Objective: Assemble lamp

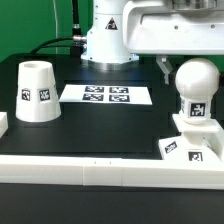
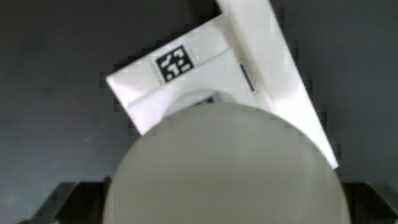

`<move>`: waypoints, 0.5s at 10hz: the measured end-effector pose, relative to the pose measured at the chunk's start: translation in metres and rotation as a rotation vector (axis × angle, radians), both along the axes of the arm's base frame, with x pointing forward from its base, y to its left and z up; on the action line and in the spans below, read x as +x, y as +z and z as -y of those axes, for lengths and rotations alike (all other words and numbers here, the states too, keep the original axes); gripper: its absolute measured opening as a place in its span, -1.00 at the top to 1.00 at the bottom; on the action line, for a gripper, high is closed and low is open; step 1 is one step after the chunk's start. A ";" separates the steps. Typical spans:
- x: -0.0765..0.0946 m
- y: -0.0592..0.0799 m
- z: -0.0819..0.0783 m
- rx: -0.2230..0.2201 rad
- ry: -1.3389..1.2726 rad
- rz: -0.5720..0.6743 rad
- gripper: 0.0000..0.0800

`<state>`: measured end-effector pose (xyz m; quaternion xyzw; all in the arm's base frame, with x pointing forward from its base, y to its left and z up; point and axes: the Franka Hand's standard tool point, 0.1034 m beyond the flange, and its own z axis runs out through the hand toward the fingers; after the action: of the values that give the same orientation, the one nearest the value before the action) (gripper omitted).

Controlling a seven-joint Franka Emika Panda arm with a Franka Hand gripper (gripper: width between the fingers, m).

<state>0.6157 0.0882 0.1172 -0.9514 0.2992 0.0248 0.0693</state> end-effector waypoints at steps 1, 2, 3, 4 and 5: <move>0.000 0.000 -0.002 0.000 -0.084 -0.014 -0.45; -0.001 0.000 -0.004 0.000 -0.139 -0.023 -0.45; -0.001 0.000 -0.006 0.000 -0.223 -0.035 -0.45; 0.000 0.000 -0.008 0.005 -0.300 -0.046 -0.45; 0.000 0.001 -0.009 0.014 -0.344 -0.055 -0.45</move>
Offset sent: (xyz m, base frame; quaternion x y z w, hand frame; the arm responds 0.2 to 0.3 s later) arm 0.0032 0.0099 -0.0006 0.0049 -0.0117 0.2300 0.9731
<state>0.6156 0.0967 0.1179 -0.8846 0.4591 0.0407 0.0711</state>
